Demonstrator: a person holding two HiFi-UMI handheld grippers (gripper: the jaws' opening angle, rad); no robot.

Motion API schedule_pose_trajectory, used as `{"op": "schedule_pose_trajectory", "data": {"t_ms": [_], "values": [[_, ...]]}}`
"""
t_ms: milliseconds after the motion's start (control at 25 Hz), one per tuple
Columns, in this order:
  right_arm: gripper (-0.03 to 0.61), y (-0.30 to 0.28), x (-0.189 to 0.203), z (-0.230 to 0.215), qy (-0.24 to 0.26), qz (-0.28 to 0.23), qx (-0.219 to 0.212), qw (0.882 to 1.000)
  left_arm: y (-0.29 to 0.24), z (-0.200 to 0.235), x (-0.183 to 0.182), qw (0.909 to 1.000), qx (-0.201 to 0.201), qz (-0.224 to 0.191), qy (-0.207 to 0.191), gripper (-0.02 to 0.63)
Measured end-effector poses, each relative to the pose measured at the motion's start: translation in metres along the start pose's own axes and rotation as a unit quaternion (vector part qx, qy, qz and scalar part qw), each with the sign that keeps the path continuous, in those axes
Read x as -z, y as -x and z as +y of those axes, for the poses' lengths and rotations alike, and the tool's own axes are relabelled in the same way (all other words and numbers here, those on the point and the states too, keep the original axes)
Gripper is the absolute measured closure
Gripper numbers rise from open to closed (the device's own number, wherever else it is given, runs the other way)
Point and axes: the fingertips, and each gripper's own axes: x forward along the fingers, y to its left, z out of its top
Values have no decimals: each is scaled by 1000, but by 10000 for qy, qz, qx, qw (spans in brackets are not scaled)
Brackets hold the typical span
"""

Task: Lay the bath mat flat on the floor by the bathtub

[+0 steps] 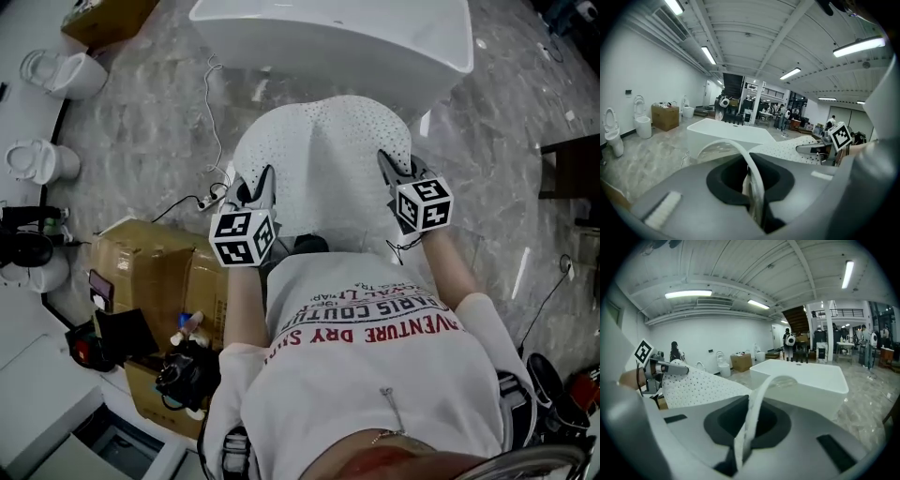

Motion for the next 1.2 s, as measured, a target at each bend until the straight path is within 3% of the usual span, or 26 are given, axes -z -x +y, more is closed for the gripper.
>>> {"op": "schedule_pose_trajectory", "data": {"t_ms": [200,400,640,960,1200], "values": [[560,-68,-33,8,-83,51,290,9995,-34,76,-27,9994,277,194,-89,591],[560,-124,-41,0,-310,272,449,9981,-76,129,-42,9987,301,409,-3,591],[560,-181,-34,-33,-574,535,445,9959,-145,157,-51,9969,340,700,-70,591],[560,-263,-30,-116,-1033,890,509,9894,-252,188,-58,9911,338,1287,-92,591],[560,-317,-11,-165,-1258,1187,556,9834,-337,213,-52,9886,355,1458,-141,591]]}}
